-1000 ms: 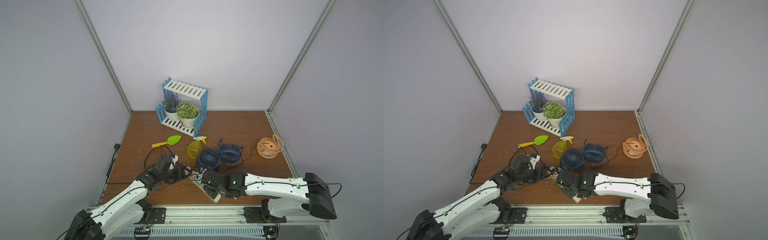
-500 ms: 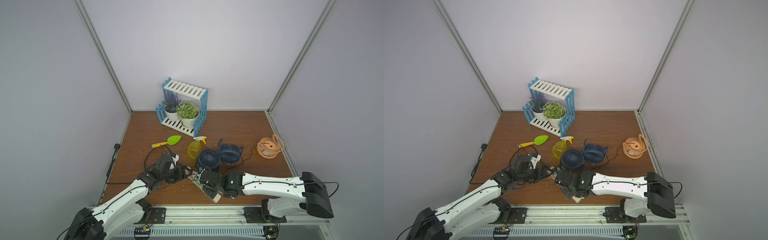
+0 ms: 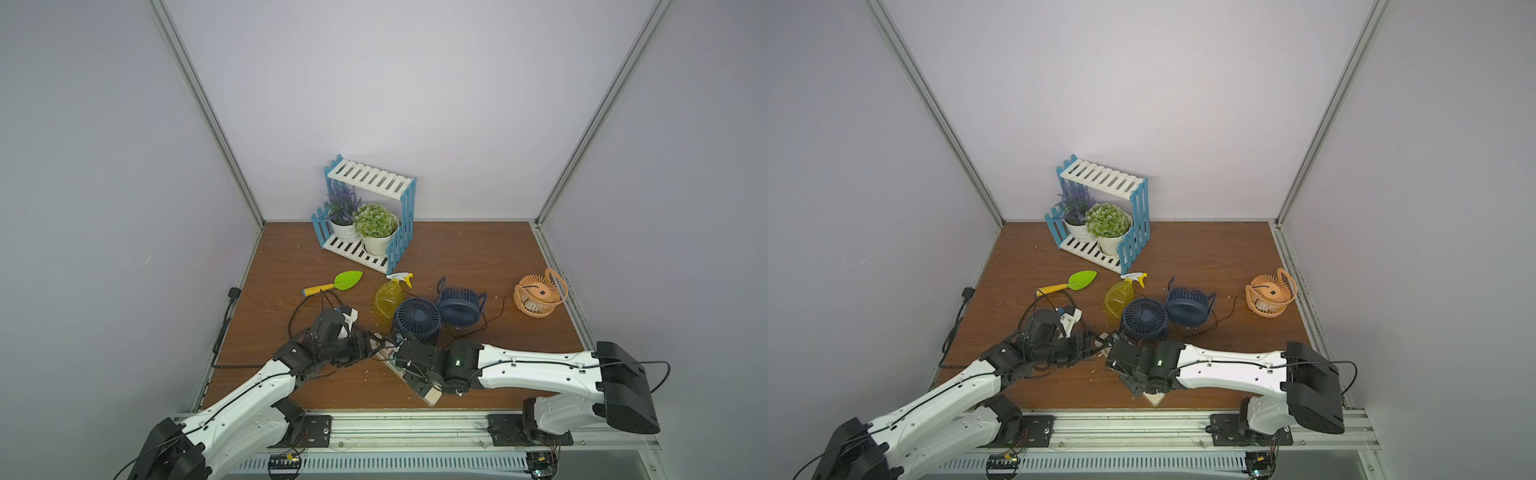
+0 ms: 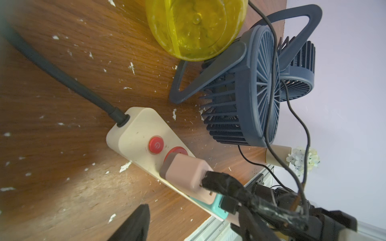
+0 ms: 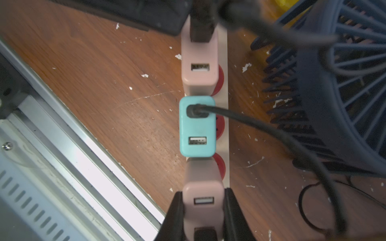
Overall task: Plug the desk fan into the power strip
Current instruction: Insert the plug into the socket.
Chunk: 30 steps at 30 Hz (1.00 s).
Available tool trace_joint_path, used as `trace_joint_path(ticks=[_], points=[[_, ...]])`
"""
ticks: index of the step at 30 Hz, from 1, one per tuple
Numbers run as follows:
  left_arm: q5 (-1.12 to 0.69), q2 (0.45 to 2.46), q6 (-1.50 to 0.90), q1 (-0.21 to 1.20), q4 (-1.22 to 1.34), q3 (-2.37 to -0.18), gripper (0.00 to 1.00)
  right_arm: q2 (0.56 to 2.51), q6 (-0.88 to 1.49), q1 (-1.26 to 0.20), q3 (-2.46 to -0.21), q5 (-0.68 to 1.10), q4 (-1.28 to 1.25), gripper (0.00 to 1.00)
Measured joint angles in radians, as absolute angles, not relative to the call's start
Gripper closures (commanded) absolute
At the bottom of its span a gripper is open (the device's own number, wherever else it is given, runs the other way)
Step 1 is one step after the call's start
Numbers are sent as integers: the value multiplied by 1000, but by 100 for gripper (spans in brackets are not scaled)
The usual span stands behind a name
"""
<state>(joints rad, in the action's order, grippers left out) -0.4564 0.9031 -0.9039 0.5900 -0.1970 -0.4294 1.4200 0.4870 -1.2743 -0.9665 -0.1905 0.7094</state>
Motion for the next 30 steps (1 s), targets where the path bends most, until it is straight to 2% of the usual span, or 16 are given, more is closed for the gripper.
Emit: trace_joint_path(ticks=[13,21,30], points=[[-457,900,-904,590,-198,-429,32,1469,532,-1342,-952,-264,703,100],[-458,900,-899,590,-198,-429,32,1510,532,-1275,-947,-187,667,100],[-459,900,-893,590,-198,-429,32,1478,576,-1297,-899,-215,620,100]])
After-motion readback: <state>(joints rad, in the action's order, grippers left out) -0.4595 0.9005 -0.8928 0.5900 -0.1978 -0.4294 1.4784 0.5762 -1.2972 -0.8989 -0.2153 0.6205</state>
